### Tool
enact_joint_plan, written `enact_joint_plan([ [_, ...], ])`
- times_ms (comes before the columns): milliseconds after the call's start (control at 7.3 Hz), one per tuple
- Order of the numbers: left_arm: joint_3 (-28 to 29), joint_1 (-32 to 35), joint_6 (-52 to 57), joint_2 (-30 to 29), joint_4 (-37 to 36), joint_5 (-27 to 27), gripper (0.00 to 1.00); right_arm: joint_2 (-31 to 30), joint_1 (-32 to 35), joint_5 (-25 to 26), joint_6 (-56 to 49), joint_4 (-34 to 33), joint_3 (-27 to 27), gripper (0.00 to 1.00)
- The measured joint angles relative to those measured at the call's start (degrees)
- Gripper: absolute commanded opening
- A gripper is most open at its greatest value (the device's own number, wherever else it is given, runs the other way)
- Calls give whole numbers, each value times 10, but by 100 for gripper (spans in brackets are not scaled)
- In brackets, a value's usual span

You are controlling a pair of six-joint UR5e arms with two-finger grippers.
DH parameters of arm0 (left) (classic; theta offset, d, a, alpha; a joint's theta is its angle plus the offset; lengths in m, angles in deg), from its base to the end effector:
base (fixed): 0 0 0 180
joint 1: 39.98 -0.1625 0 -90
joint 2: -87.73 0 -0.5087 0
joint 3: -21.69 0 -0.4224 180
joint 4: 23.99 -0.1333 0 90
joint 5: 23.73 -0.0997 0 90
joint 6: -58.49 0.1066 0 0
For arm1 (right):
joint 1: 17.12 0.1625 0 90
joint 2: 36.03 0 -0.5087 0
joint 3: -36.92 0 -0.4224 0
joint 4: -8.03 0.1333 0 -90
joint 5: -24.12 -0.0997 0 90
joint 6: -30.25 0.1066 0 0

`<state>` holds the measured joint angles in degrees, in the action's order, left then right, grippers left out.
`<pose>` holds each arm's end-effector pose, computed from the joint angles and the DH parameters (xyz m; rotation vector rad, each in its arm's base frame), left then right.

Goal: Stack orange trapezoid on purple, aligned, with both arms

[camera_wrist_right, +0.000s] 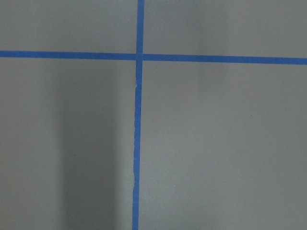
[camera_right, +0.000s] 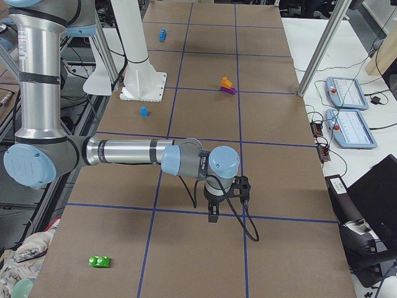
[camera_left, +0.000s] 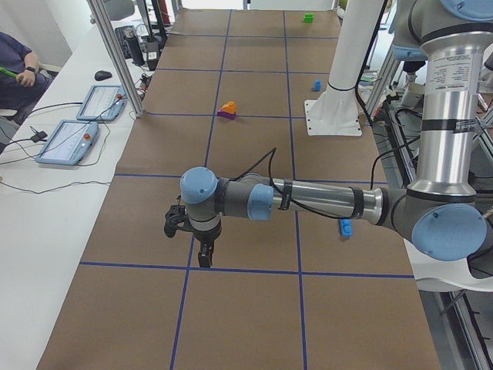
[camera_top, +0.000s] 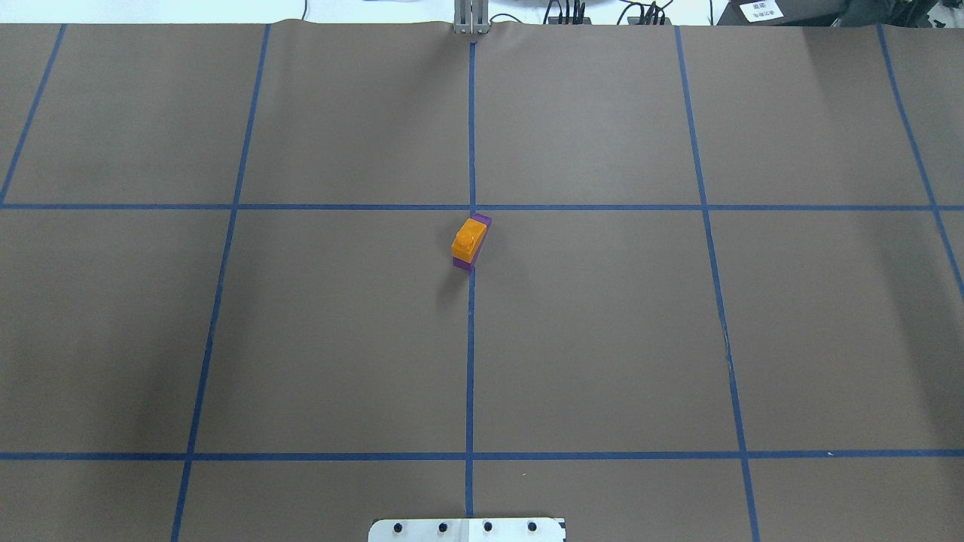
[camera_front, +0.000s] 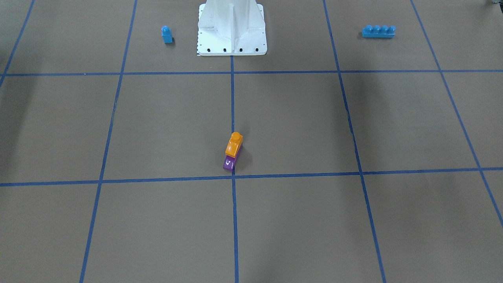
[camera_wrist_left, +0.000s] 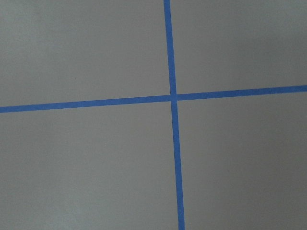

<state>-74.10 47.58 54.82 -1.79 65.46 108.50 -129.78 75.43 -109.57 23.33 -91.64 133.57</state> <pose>-0.0394 -0.5244 0.7025 0.0399 0.7398 0.0101 0.0809 -0.4754 0.7370 -0.0491 -0.7683 -0.0274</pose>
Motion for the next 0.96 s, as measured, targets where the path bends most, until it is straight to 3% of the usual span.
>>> enact_joint_plan([
  [959,2,0,-2,0,1,0,100,0,0,-8,2,0,-1,100],
])
